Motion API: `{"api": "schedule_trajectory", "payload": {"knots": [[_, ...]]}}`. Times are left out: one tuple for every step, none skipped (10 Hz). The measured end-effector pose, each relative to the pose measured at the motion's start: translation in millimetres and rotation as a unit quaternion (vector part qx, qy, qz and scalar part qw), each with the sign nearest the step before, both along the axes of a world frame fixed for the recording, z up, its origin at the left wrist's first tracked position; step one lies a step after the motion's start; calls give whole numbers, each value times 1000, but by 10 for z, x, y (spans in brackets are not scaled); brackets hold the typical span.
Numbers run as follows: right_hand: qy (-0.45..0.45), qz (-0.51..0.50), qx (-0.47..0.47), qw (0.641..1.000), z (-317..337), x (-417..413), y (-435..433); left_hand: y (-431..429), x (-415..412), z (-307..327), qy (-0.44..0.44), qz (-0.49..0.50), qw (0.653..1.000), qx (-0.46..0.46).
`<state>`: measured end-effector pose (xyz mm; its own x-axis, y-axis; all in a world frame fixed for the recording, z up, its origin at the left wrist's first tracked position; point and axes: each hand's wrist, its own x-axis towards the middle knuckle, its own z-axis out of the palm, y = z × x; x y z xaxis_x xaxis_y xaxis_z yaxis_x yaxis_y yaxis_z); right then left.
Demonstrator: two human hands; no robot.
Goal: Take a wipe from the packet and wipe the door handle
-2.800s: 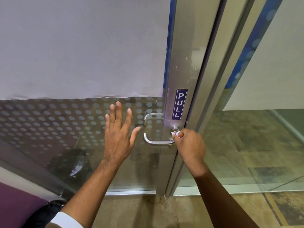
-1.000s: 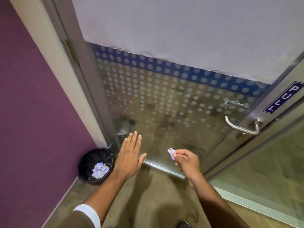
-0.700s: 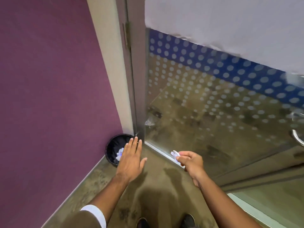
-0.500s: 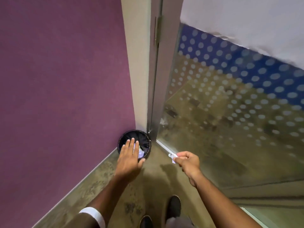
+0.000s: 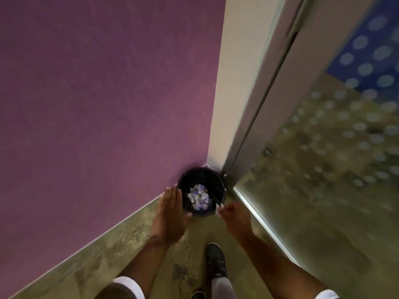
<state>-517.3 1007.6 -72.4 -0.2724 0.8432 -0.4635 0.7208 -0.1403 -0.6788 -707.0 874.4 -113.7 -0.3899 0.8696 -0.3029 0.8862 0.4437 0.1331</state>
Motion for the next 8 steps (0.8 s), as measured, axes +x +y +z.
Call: {"api": "schedule_trajectory", "payload": {"knots": [[-59, 57, -2, 997, -493, -303, 287, 124, -187, -537, -9, 7, 1000, 22], [-85, 73, -7, 994, -877, -448, 465, 215, -237, -799, -26, 23, 999, 16], [-98, 101, -6, 990, -1316, -657, 665, 418, -311, -1130, -22, 20, 1000, -9], [-100, 127, 4, 987, -1564, -779, 778, 541, -372, -1362, -29, 15, 999, -13], [-108, 144, -2, 984, -1977, -939, 916, 674, -393, -1687, -14, 11, 1000, -10], [-111, 143, -10, 984, -2162, -1038, 996, 725, -391, -1828, -27, 29, 999, -18], [-136, 168, -11, 976, -2344, -1049, 1045, 736, -347, -1960, -25, 28, 999, -9], [-147, 192, -1, 970, -2418, -988, 1058, 740, -304, -1951, -33, 33, 999, -21]]}}
